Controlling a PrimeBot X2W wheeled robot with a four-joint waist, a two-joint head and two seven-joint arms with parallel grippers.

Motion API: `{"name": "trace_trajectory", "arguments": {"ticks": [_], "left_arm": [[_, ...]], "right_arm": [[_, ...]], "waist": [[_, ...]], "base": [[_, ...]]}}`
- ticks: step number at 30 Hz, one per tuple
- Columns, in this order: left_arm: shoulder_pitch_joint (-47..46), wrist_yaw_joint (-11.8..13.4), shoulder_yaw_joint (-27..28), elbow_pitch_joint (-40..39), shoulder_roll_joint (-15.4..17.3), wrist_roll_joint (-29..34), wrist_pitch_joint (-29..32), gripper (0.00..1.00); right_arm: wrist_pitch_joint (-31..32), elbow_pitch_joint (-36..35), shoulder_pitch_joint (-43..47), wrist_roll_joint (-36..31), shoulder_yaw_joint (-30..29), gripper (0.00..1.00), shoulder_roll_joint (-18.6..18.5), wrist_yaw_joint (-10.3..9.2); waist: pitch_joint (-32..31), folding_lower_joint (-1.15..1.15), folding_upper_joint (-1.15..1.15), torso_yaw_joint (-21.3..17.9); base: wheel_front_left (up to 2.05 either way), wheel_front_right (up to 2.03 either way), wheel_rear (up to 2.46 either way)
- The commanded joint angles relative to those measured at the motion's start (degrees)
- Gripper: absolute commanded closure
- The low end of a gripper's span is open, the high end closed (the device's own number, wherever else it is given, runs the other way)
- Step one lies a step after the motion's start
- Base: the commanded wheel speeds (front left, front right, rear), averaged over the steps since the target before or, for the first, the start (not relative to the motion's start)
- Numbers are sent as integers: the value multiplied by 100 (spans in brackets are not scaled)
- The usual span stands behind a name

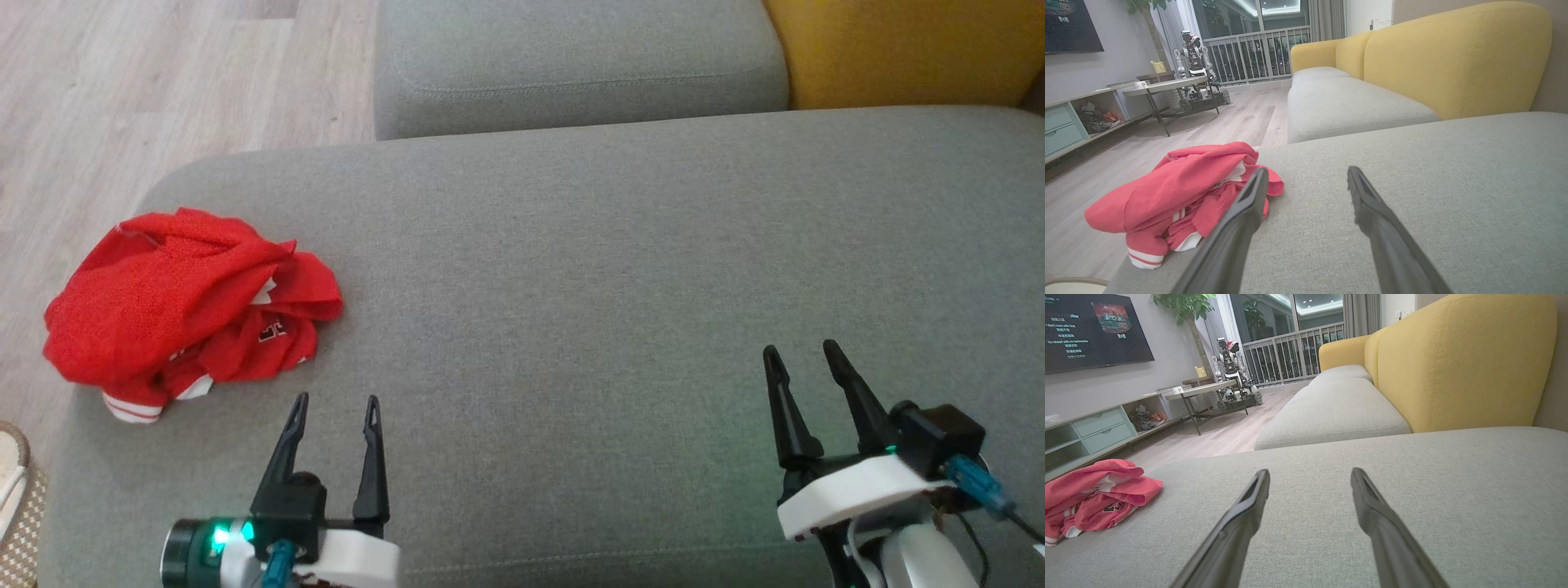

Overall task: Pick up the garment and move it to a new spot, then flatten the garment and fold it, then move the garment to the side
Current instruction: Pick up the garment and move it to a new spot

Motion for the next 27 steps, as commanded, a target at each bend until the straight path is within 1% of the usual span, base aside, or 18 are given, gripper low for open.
{"name": "trace_trajectory", "arguments": {"ticks": [1, 5, 9, 15, 23, 27], "left_arm": [[-193, -29, 267, -156, -34, 74, -71, 0], [-213, -108, 316, -108, -95, 147, -71, 0], [-211, -173, 396, -105, -107, 192, -71, 0], [-177, -184, 518, -198, -100, 276, -71, 0], [-6, -271, 578, -297, -6, 348, -71, 0], [58, -271, 598, -342, 4, 366, -71, 0]], "right_arm": [[-54, -214, -270, -22, 135, 0, -61, -1], [-54, -261, -260, -14, 193, 0, -61, -1], [-54, -309, -219, -12, 268, 0, -61, -1], [-54, -327, -138, 6, 412, 0, -61, -1], [-54, -335, -45, 92, 601, 0, -61, -1], [-54, -342, -60, 122, 709, 0, -61, -1]], "waist": [[5, 0, 0, 26], [15, 0, 0, 191], [7, 0, 0, 485], [-10, 0, 0, 1083], [-56, 0, 0, 1932], [-54, 0, 0, 2264]], "base": [[0, 0, 0], [0, 0, 0], [0, 0, 0], [0, 0, 0], [0, 0, 0], [0, 0, 0]]}}
